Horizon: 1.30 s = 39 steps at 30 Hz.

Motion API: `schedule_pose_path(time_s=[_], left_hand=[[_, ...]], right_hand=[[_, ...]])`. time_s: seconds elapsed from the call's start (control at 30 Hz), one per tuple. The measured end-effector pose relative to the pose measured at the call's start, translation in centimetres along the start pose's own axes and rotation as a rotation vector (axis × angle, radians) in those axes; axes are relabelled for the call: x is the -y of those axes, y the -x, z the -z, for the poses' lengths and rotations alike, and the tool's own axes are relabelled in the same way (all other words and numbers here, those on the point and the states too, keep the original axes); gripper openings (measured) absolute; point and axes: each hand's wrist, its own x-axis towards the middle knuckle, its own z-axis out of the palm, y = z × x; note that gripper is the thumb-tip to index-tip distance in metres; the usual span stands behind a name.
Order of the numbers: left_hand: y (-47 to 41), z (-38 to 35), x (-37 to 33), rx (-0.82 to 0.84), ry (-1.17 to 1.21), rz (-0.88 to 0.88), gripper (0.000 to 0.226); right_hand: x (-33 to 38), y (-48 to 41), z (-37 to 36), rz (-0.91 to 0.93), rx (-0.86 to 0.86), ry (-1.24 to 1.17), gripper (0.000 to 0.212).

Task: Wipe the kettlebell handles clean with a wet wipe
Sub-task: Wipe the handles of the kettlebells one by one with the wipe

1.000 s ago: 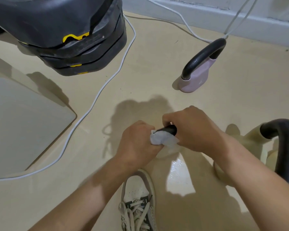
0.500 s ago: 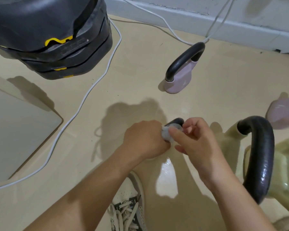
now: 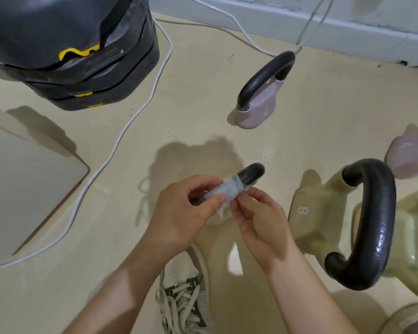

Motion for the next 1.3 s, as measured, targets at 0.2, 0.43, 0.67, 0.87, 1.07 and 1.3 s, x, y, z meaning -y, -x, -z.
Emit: schedule_pose_path(time_s=[0.2,0.43,0.67,0.87,1.07,1.3], left_hand=[[0.3,0.0,0.2,-0.004,0.016,-0.021,0.027],[1.1,-0.5,1.1,-0.080,0.075,-0.017,0.030],[1.7,1.1,0.9,-0.277,0.212,-0.048,0.037],[0.6,0.7,1.7,-0.217,0.111,0.018,0.047],[-2.1,0.8,2.5,-0.067,-0.001,0.055,0.064],[-1.5,2.1,3.8,-0.082,0.288,0.137,0.067]], right_hand=[[-0.5,1.4,-2.5,-0.064,0.005,-0.075,0.018],[-1.6,2.0,-4.0,-0.125,0.145,-0.049,0.015],[-2.4,-0.3,-6.7,-0.060,-0.121,0.098,0.023],[1.6,0.0,-3.3,0.179,0.076,1.441,0.026],[1.1,1.0,-3.9,0.697,-0.020,2.279,0.017],[-2.2,-0.5,-9.3,0.711,0.340,2.593,0.016]])
